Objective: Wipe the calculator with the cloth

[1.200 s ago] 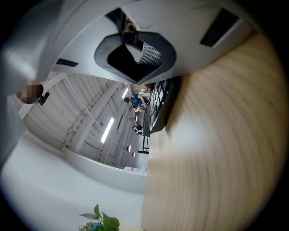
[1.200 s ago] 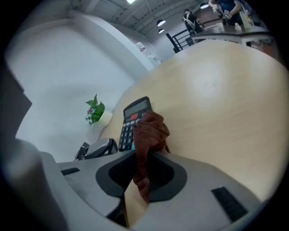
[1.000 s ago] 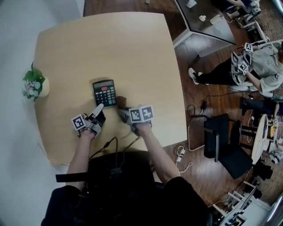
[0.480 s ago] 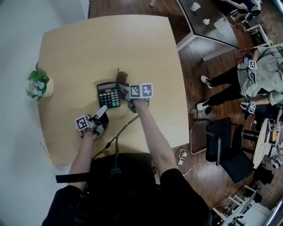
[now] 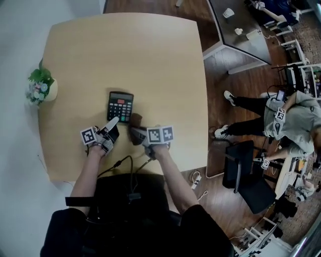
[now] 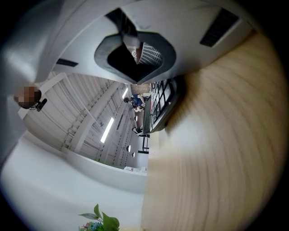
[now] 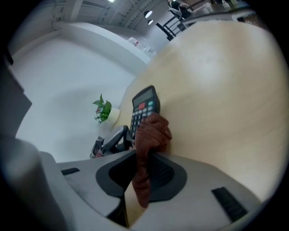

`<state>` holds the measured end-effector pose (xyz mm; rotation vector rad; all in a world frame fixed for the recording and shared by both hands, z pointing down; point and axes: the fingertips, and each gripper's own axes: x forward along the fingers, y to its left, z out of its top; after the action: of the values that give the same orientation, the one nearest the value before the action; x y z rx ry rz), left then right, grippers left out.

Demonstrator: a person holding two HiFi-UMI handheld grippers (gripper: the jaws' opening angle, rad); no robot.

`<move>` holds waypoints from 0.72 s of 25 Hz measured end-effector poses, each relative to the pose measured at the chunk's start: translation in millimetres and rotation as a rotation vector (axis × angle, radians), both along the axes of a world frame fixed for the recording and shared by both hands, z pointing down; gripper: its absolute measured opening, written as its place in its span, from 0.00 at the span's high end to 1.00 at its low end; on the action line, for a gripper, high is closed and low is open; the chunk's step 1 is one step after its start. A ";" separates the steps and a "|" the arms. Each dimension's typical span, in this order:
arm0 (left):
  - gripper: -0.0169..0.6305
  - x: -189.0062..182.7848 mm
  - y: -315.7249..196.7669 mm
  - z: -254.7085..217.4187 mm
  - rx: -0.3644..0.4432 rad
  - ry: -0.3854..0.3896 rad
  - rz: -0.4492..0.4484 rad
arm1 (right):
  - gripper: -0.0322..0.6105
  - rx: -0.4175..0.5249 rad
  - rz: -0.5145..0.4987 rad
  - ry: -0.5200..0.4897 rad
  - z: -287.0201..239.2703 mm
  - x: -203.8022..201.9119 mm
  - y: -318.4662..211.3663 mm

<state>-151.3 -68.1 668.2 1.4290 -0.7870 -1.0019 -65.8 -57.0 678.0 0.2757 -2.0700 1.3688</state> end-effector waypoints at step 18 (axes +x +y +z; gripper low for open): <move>0.96 -60.2 12.5 6.6 -0.003 -0.006 -0.341 | 0.86 0.251 -0.105 0.020 -2.4 -61.6 -121.5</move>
<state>-211.5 -55.6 674.8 1.3205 -1.0595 -1.2526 -127.4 -178.6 675.6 0.2801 -2.2076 1.0417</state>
